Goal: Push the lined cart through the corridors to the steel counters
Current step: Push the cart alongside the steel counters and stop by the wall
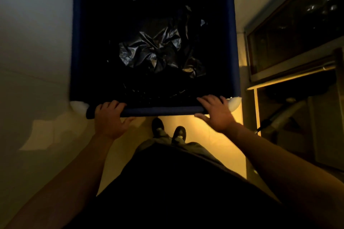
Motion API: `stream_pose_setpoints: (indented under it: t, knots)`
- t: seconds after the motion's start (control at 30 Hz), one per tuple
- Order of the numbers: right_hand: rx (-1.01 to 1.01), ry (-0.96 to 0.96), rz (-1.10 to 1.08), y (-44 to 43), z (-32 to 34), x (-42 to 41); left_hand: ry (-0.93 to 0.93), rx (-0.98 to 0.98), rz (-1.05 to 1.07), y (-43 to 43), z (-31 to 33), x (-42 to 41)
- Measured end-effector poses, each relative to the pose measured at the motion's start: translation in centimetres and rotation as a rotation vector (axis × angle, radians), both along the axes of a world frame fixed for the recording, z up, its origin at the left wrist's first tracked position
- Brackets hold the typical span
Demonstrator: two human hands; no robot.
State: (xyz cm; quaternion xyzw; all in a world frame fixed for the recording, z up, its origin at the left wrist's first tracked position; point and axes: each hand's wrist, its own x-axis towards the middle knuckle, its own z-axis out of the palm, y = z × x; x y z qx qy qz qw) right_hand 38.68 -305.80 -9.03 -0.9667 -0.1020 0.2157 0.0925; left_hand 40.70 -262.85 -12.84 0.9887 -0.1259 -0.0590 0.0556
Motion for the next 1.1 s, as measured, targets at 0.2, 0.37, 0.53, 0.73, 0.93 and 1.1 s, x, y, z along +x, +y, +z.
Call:
stream_pose_setpoints:
  t: [0.2,0.37,0.53,0.73,0.93,1.1]
  knots:
    - [-0.066,0.014,-0.044,-0.5,0.2,-0.3,-0.043,-0.007,0.0,0.1,-1.2,-0.2]
    - [-0.052,0.035,-0.069,-0.4,0.3,-0.3,-0.041,-0.001,-0.01,0.4,-1.7,0.0]
    - [-0.054,0.035,-0.065,-0.5,0.0,-0.3,-0.048,-0.022,0.008,0.3,-1.8,0.0]
    - [-0.087,0.043,-0.051,-0.5,0.0,-0.3,-0.019,-0.036,0.029,0.0,-1.2,0.2]
    - [-0.075,0.037,-0.057,-0.3,0.0,-0.2,-0.015,-0.067,0.01,0.0,-0.9,0.1]
    - [-0.079,0.065,-0.061,-0.3,0.0,0.0,-0.022,-0.068,0.016,0.0,-1.1,0.1]
